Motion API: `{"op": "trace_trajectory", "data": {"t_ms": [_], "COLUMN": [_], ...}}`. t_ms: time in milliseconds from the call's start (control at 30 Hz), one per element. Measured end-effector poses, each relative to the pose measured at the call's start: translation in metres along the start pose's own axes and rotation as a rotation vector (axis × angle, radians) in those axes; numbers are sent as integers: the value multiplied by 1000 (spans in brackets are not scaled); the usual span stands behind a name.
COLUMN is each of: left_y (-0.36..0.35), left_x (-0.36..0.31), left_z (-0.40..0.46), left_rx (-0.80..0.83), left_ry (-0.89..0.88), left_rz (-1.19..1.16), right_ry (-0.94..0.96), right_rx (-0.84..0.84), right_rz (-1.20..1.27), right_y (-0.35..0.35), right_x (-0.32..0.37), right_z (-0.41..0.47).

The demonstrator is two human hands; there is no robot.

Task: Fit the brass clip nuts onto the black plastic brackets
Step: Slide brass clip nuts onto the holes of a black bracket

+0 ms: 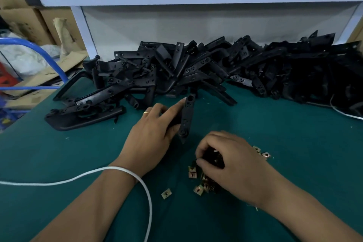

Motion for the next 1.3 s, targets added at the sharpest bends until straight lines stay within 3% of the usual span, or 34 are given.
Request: {"op": "trace_trajectory", "data": {"t_ms": [167, 467, 800, 1300], "left_y": [1, 4, 2, 2], "left_x": [-3, -28, -32, -35], "left_z": [-2, -6, -5, -6], "left_rx": [2, -5, 13, -24], "left_ry": [-47, -136, -174, -185], "left_rz": [-1, 8, 70, 76], "right_ry": [-93, -50, -31, -26], "right_rx": [-113, -332, -399, -345], "right_rz": [383, 783, 942, 1100], "right_y": [17, 27, 32, 31], "right_x": [-16, -23, -23, -27], "right_z": [-6, -3, -1, -1]}}
Point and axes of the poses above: each hand's wrist, its own z-axis towards the middle knuckle, its own y-axis out of the back of the hand, x = y × z, the point moved 4 cm from there along z, towards the middle knuckle, and after that the axes turned 12 degrees about x, right-handed, at the moved point
